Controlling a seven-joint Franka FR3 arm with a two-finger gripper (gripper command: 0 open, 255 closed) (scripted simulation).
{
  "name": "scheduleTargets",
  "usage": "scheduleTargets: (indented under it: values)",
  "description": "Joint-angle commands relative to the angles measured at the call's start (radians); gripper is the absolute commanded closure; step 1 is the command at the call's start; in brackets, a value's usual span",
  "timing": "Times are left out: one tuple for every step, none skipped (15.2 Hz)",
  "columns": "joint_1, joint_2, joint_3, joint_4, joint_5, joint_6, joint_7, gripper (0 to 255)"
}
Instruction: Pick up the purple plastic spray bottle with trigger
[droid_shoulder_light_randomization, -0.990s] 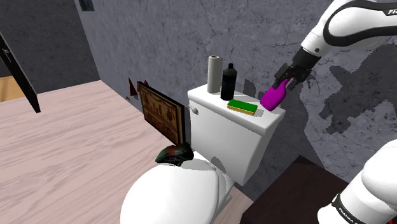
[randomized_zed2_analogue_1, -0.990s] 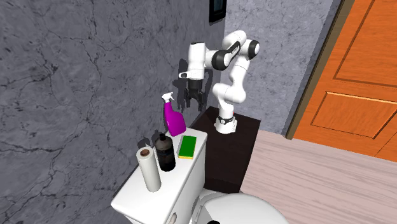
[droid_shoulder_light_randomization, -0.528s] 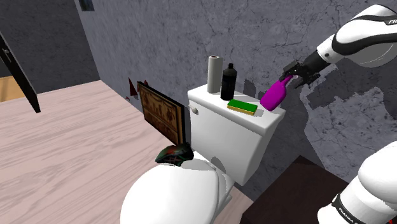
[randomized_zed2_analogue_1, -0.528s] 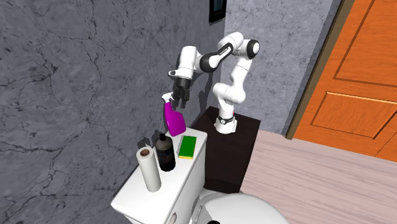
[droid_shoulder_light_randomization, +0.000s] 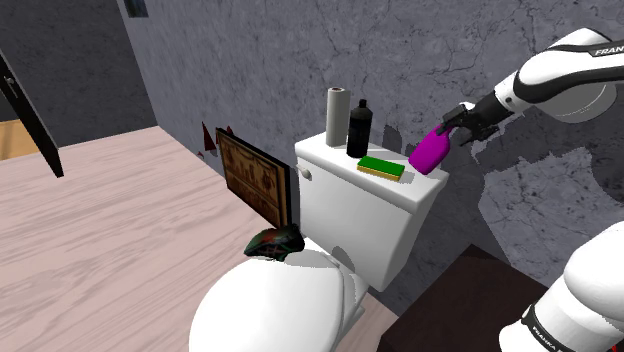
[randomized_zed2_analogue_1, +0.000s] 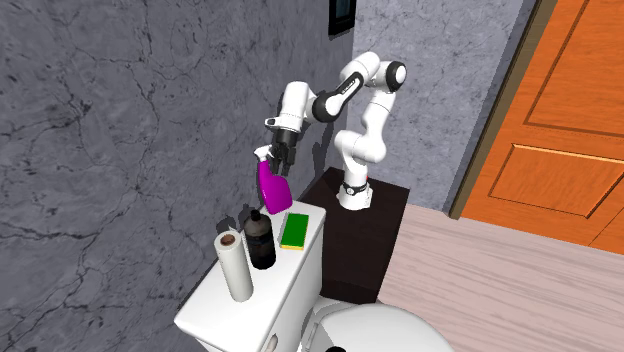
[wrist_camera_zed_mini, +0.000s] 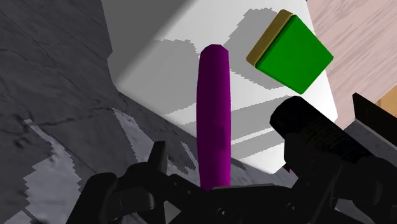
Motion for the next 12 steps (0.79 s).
scheduleTargets:
  values:
    - [-0.001,0.009,-0.010,-0.013,0.004,0.003,-0.003,0]
    - [-0.003,0.007,-0.010,-0.011,0.003,-0.001,-0.002,255]
    - [-0.002,0.007,-0.010,-0.014,0.003,0.002,-0.003,255]
    - [-0.004,0.004,-0.010,-0.013,0.002,-0.002,-0.003,255]
    - [-0.004,0.004,-0.010,-0.012,0.002,-0.003,-0.003,255]
    - [-0.004,0.004,-0.009,-0.013,0.002,-0.003,-0.002,255]
    - [-0.006,0.001,-0.010,-0.013,0.001,-0.006,-0.002,255]
    - [-0.005,0.001,-0.007,-0.013,0.001,-0.005,0.000,255]
    - [-0.003,0.005,-0.008,-0.011,0.002,-0.003,0.000,255]
    - [-0.005,0.003,-0.009,-0.012,0.001,-0.004,-0.002,255]
    - [-0.002,0.009,-0.009,-0.013,0.004,0.003,-0.003,255]
    - [-0.004,0.005,-0.006,-0.002,0.001,-0.011,0.003,255]
